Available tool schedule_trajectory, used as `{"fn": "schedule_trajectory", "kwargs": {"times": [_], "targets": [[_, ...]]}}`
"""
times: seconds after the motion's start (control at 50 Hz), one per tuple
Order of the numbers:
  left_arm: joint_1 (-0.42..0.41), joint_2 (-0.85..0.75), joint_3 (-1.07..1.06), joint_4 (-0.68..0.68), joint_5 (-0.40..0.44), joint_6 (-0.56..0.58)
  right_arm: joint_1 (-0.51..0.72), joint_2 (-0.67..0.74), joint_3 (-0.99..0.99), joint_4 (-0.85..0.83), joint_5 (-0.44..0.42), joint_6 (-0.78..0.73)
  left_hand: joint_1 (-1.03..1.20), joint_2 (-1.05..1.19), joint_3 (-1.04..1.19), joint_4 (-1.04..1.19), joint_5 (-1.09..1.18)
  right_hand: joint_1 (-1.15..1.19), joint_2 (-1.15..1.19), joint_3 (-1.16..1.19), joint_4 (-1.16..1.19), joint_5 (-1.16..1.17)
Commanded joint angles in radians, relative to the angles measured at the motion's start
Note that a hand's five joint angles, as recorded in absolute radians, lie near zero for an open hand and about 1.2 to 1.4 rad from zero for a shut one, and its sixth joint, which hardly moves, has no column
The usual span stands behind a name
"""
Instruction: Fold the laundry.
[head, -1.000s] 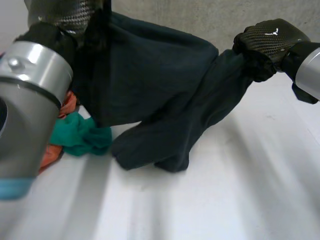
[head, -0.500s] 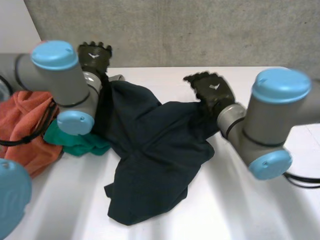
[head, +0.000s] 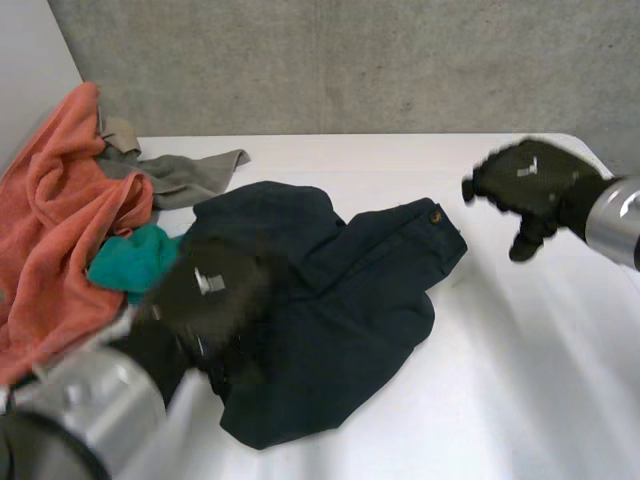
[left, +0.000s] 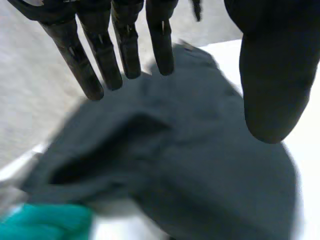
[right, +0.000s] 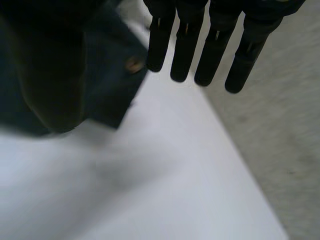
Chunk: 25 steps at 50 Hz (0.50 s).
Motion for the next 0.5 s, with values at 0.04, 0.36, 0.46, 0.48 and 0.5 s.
{"fn": "schedule_trajectory", "kwargs": {"times": [0.04, 0.36, 0.46, 0.48, 0.5], "targets": [[-0.099, -0.172, -0.056, 0.003, -0.055, -0.073, -0.018, 0.118, 0.102, 0.133, -0.038, -0.206, 0.005, 0.020, 0.024, 0.020, 0.020, 0.190, 0.190, 0.194, 0.194, 0.193], [-0.102, -0.476, 0.114, 0.141, -0.200, 0.027, 0.080, 0.315, 0.104, -0.184, -0.097, -0.059, -0.213, -0.198, -0.194, -0.198, -0.198, -0.265, -0.265, -0.261, -0.261, -0.262], [-0.070, -0.560, 0.177, 0.137, -0.259, 0.111, 0.121, 0.367, 0.072, -0.297, -0.072, 0.001, -0.163, -0.148, -0.144, -0.148, -0.149, -0.256, -0.256, -0.252, -0.252, -0.253], [-0.064, -0.568, 0.188, 0.137, -0.266, 0.121, 0.128, 0.373, 0.067, -0.313, -0.069, 0.007, -0.136, -0.122, -0.118, -0.122, -0.122, -0.253, -0.253, -0.249, -0.249, -0.250], [-0.058, -0.574, 0.197, 0.138, -0.273, 0.127, 0.132, 0.379, 0.061, -0.328, -0.066, 0.014, -0.101, -0.086, -0.083, -0.087, -0.087, -0.250, -0.250, -0.246, -0.246, -0.248]]}}
